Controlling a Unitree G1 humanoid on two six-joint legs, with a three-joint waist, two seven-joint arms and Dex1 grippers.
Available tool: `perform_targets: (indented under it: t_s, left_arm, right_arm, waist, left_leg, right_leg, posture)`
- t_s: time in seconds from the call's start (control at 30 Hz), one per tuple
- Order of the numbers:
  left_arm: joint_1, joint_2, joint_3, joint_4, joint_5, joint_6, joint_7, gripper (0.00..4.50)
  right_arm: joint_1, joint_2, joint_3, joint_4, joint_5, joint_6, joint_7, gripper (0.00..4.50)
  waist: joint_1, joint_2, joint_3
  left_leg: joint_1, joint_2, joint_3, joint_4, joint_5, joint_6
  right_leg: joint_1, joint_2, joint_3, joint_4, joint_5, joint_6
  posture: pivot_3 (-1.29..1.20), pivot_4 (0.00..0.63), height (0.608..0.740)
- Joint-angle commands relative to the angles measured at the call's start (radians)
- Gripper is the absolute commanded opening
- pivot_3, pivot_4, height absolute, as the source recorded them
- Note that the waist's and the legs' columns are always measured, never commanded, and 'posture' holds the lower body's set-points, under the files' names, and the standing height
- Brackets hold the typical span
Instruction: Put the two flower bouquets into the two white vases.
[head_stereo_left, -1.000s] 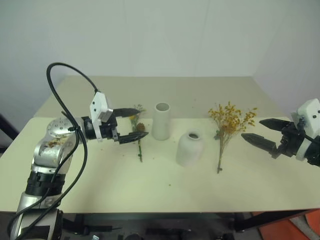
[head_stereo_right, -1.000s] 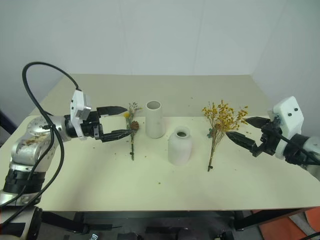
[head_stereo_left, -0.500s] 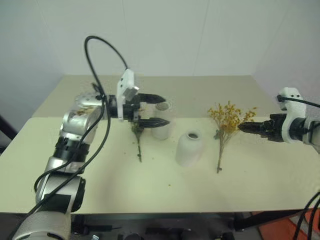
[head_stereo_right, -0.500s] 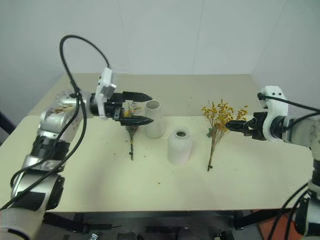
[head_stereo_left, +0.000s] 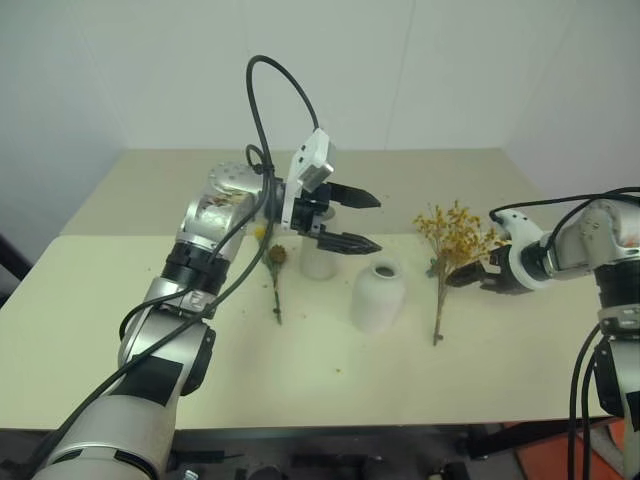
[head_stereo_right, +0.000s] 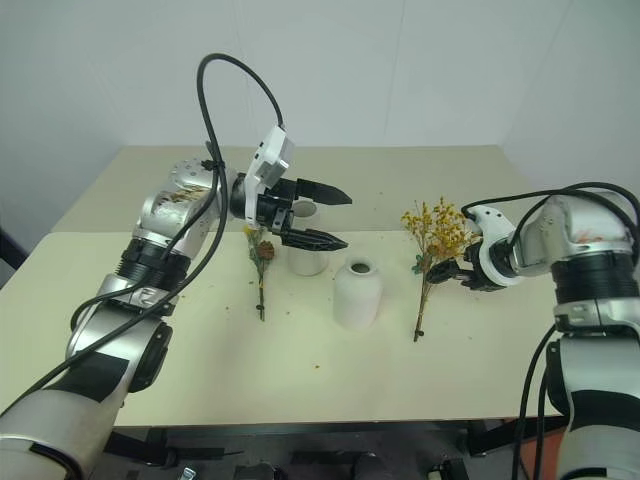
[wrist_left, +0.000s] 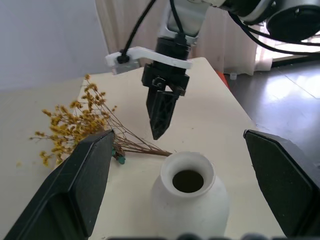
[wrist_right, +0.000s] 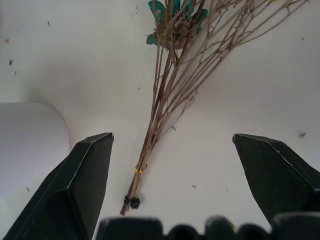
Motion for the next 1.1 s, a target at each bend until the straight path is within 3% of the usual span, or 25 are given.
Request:
perform_targets:
  t_s: [0.03,0.43,0.57,0.9,1.1]
  left_arm:
    - [-0.052,-0.018,0.007,0.008,0.016,-0.036,-0.011,4.5]
    - [-0.027,-0.012,0.019,-0.02,0.035,-0.029,-0.016,4.5]
    - [-0.009,0.011,0.02,-0.042,0.038,-0.017,-0.009,4.5]
    - [0.06,0.07,0.037,-0.137,0.023,0.032,0.026,4.5]
    - [0.087,0.095,0.048,-0.179,0.011,0.06,0.028,4.5]
  right_arm:
    - [-0.061,0.025,0.041,0.098,-0.077,-0.078,0.053,4.47]
    - [-0.143,0.217,0.066,0.453,-0.298,-0.34,0.105,4.47]
    - [-0.159,0.244,0.043,0.504,-0.347,-0.405,0.109,3.57]
    - [-0.168,0.238,-0.123,0.532,-0.361,-0.449,0.01,0.13]
    - [-0.14,0.189,-0.326,0.436,-0.298,-0.459,-0.111,0.04]
  waist:
    - [0.001,0.0,0.0]
    - [-0.009,0.001,0.0]
    - [-0.022,0.001,0.0]
    - [-0.027,0.001,0.0]
    - [-0.023,0.002,0.001]
  left_leg:
    - [0.0,0.0,0.0,0.0,0.0,0.0]
    - [0.001,0.0,0.0,0.0,0.0,0.0]
    - [0.001,0.0,-0.001,0.0,0.0,0.0]
    - [0.002,0.0,-0.001,0.0,0.0,0.0]
    - [0.001,0.0,-0.001,-0.001,0.0,0.0]
  right_leg:
    - [0.0,0.0,0.0,0.0,0.0,0.0]
    - [0.0,0.0,0.0,0.002,0.0,0.0]
    - [0.0,0.0,0.0,0.002,0.0,0.0]
    - [0.0,0.0,0.0,0.003,0.0,0.0]
    - [0.0,-0.001,0.0,0.003,0.0,0.0]
  posture:
    - [0.0,0.15,0.74]
    - [0.0,0.15,0.74]
    - [0.0,0.15,0.74]
    - [0.0,0.15,0.74]
    - [0.0,0.15,0.74]
